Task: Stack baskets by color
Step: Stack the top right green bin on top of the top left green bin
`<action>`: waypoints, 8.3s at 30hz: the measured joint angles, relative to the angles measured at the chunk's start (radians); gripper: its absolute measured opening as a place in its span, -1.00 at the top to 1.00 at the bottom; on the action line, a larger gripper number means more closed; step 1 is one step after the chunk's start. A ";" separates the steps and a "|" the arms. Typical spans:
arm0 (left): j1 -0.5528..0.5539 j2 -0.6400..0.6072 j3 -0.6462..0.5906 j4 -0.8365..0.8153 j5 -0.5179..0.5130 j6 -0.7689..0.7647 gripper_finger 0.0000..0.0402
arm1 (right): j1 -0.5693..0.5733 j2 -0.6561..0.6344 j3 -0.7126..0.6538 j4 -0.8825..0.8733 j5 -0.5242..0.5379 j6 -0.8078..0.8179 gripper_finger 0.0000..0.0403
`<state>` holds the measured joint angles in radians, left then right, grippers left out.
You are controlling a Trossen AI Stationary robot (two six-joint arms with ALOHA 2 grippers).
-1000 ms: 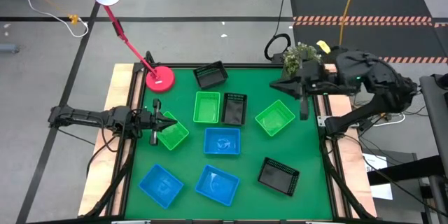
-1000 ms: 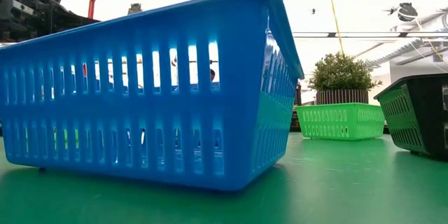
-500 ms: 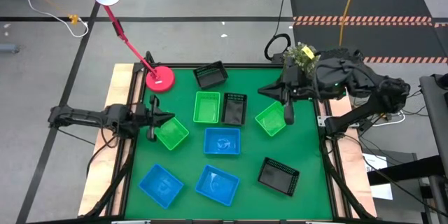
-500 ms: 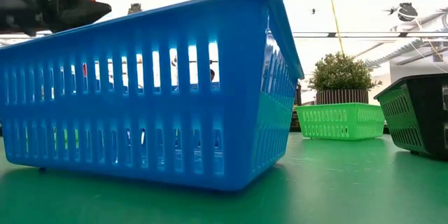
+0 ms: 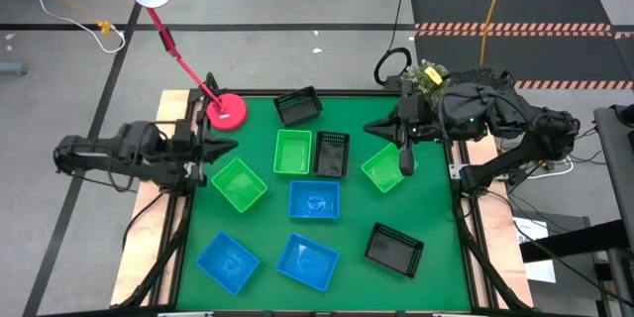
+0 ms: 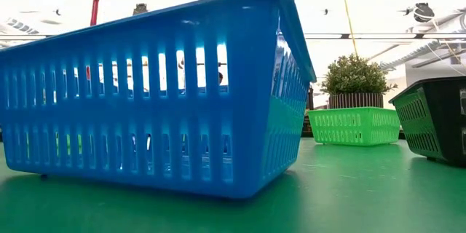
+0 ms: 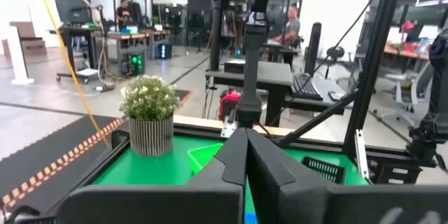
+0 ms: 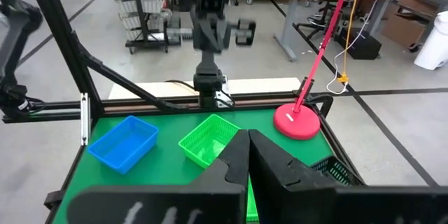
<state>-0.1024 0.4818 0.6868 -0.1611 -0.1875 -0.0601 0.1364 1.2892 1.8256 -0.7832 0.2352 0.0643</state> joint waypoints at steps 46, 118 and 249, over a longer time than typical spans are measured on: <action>-0.215 1.048 0.875 -0.253 -0.106 -0.660 0.97 | 0.062 -0.254 0.000 -0.616 -0.183 0.690 0.96; -0.077 0.872 0.874 -1.183 -0.105 -0.414 0.87 | -0.099 -0.070 -0.743 -0.384 -0.080 1.717 -0.05; 0.139 1.197 0.942 -0.003 -0.552 -0.358 0.19 | -0.541 -0.076 -0.473 0.356 -0.073 0.552 0.97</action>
<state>0.0366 1.6793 1.6291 -0.1646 -0.7393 -0.4178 -0.4049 1.2128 1.3525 -0.4267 0.1620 0.6167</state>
